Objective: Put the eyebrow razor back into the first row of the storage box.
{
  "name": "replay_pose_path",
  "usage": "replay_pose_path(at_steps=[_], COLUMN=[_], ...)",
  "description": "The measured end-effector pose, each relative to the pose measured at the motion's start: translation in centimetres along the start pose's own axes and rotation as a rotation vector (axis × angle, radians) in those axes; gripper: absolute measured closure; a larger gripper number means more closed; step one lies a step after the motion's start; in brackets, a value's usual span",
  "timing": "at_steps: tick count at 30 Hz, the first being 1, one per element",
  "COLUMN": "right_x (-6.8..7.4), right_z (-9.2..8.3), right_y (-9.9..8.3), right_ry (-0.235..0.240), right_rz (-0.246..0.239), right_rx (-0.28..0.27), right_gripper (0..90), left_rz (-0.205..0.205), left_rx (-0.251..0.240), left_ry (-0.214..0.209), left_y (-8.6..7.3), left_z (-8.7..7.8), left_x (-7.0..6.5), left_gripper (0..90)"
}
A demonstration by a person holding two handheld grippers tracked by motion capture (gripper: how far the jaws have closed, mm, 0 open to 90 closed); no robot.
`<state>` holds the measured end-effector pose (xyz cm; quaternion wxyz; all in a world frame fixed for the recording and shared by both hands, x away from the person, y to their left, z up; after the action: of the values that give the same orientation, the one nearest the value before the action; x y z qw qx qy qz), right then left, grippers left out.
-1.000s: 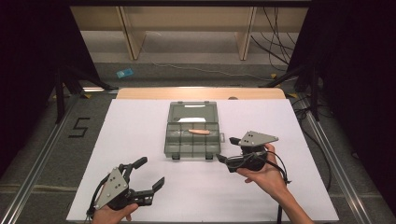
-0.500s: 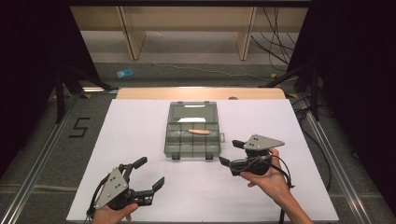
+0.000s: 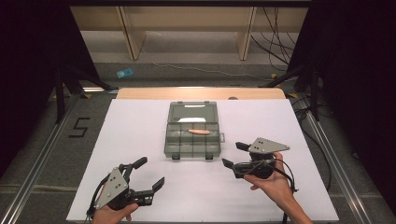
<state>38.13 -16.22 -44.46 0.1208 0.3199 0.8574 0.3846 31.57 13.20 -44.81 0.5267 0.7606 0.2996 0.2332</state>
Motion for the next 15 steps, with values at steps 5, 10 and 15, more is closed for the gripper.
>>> replay_pose_path(at_steps=[5, 10, 15], right_x=[0.08, 0.16, 0.15], right_z=[-0.33, -0.74, -0.96], right_y=[-0.34, -0.61, -0.96], right_ry=[-0.011, -0.008, -0.016], right_rz=[0.004, 0.016, 0.014], right_rx=[-0.01, -0.024, -0.027], right_gripper=[22.8, 22.8, 22.6], left_rz=[0.0, 0.001, 0.0], left_rx=[0.001, 0.003, 0.003], left_ry=[0.0, 0.0, 0.0], left_y=[-0.01, -0.04, -0.05], left_z=[-0.02, 0.02, 0.02], left_x=[0.0, -0.02, -0.03], left_gripper=[15.9, 15.9, 15.9])
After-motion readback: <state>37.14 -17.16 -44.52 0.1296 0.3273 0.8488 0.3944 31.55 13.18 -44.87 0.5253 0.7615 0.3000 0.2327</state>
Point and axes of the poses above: each handheld gripper's, and its own axes: z roughly forward along the jaws, y roughly out of its top, x roughly to its left, the point moved 7 cm from there along z, roughly forward along the jaws, and after that the axes turned 15 degrees about x, right-handed, at the moved point
